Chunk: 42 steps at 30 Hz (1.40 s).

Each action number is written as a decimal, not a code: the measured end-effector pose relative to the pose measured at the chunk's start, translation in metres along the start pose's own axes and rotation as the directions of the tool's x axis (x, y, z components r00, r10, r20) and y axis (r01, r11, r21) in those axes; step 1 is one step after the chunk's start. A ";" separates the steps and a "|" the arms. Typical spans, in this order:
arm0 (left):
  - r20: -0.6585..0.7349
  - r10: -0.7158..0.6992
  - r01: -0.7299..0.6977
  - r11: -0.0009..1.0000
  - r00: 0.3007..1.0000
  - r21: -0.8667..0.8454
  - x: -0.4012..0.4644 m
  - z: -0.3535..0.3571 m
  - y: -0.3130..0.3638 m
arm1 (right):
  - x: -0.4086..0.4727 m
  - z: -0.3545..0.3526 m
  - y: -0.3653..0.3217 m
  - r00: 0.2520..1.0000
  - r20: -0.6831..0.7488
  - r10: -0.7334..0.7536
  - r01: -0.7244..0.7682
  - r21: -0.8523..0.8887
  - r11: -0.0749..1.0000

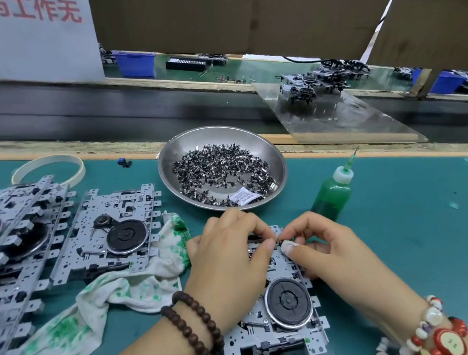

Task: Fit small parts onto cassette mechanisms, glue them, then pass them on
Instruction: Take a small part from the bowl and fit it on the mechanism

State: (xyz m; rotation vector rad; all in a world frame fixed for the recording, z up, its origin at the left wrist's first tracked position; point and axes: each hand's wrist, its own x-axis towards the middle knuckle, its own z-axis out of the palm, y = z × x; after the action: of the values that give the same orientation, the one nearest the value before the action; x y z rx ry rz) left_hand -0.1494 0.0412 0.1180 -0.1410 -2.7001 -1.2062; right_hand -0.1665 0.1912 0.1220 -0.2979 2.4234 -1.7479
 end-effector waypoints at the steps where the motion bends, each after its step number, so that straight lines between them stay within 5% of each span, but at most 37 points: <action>1: -0.001 -0.002 0.002 1.000 1.000 -0.005 0.000 0.000 0.000 | 0.000 0.000 0.000 1.000 0.004 0.012 -0.012 0.030 0.999; 10: -0.001 -0.007 0.007 1.000 1.000 -0.004 0.001 0.000 -0.001 | 0.000 0.004 -0.004 0.995 0.001 0.095 -0.094 0.137 0.986; 42: 0.007 -0.004 0.004 1.000 1.000 -0.005 0.000 -0.001 0.001 | -0.008 0.016 -0.006 0.982 -0.140 0.130 -0.125 0.041 0.991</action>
State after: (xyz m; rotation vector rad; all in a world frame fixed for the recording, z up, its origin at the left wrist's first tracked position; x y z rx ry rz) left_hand -0.1488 0.0416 0.1192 -0.1406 -2.7049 -1.2156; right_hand -0.1545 0.1764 0.1222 -0.0134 2.4462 -1.8064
